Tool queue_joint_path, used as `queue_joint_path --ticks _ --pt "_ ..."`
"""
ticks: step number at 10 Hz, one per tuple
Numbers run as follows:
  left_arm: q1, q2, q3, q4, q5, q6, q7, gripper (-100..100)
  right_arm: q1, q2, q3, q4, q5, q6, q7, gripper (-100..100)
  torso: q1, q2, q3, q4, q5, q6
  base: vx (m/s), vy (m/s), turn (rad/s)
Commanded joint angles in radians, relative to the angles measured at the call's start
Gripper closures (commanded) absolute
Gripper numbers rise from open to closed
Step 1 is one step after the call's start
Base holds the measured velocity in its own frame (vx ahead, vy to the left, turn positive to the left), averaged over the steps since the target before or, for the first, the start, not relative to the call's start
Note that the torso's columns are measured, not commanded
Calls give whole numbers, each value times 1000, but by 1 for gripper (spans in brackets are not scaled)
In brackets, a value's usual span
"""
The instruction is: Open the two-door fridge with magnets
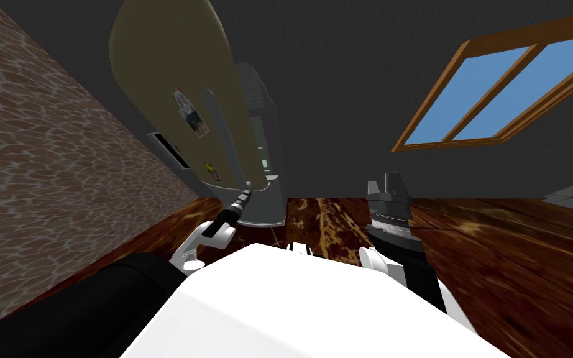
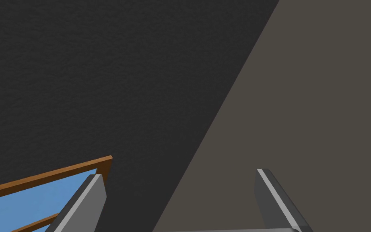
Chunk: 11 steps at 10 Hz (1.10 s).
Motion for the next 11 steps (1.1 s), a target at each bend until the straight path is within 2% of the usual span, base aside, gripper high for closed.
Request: queue_joint_path --ticks 1,2,3,4,5,6,7,9,10,11 --pt "17 33 -26 -46 19 -29 -7 100 0 0 0 0 0 0 0 0 0 -1 0 1 0 1 -384 250 -83" --pt "27 44 -43 -62 27 -38 -9 100 0 0 0 0 0 0 0 0 -2 2 2 0 0 1 -355 281 -72" --pt "27 44 -43 -62 27 -38 -9 100 0 0 0 0 0 0 0 0 -5 0 0 1 -1 2 -245 152 -37" --pt "32 48 -54 -50 32 -24 -8 100 0 0 0 0 0 0 0 0 -12 -7 -4 0 -3 2 -105 36 1" --pt "44 64 -71 -57 39 -37 -12 100 0 0 0 0 0 0 0 0 -19 -15 -9 -6 -4 6 -136 146 -64" --pt "50 79 -84 -67 45 -50 -14 100 0 0 0 0 0 0 0 0 -14 -12 -7 -8 -1 9 -265 247 -152" --pt "50 79 -84 -67 45 -50 -14 100 0 0 0 0 0 0 0 0 -9 -1 1 -5 2 8 -188 221 -65" --pt "64 109 -110 -87 57 -77 -20 100 0 0 0 0 0 0 0 0 -8 -5 -2 -5 2 6 -193 207 -80" --pt "64 109 -110 -87 57 -77 -20 100 0 0 0 0 0 0 0 0 -7 -4 -1 -4 1 6 -162 217 -58" --pt "71 124 -124 -97 63 -91 -23 100 0 0 0 0 0 0 0 0 -5 -9 -4 -3 1 4 -171 245 -66"
